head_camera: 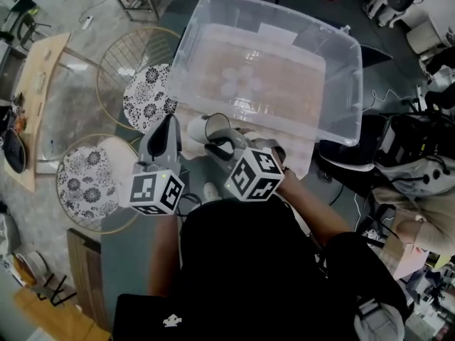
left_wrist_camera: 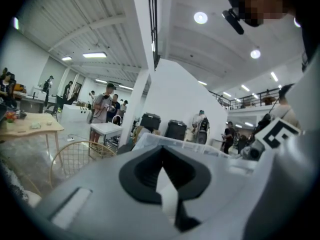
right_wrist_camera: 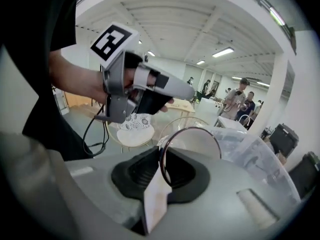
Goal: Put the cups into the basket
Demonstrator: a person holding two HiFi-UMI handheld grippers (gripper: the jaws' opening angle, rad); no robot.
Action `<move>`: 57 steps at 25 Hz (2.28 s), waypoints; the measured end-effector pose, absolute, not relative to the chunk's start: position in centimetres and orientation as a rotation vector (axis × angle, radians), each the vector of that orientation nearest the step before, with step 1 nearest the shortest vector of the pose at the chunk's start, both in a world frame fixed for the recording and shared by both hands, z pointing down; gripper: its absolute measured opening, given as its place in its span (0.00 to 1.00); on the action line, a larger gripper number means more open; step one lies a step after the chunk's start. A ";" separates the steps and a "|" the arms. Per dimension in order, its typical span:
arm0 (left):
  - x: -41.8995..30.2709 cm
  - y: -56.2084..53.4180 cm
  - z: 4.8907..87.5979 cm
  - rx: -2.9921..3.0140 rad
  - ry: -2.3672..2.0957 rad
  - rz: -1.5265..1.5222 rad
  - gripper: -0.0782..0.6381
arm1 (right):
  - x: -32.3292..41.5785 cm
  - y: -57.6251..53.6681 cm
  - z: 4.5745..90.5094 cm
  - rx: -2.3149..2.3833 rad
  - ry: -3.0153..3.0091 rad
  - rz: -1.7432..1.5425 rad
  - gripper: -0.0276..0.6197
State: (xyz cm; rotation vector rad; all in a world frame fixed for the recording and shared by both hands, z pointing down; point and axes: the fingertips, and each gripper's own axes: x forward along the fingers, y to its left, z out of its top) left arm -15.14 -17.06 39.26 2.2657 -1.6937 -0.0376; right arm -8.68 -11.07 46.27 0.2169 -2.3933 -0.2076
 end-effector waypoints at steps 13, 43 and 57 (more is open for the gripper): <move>-9.2 -19.3 38.3 2.386 -1.553 -0.034 0.12 | -2.8 -17.6 40.6 0.552 -2.474 -0.147 0.11; -4.7 -27.8 41.2 2.340 -1.545 0.104 0.12 | 5.1 -33.0 55.8 0.418 -2.167 0.117 0.11; -5.5 -28.6 42.3 2.271 -1.624 0.144 0.12 | 6.6 -33.2 69.3 0.151 -1.896 0.033 0.12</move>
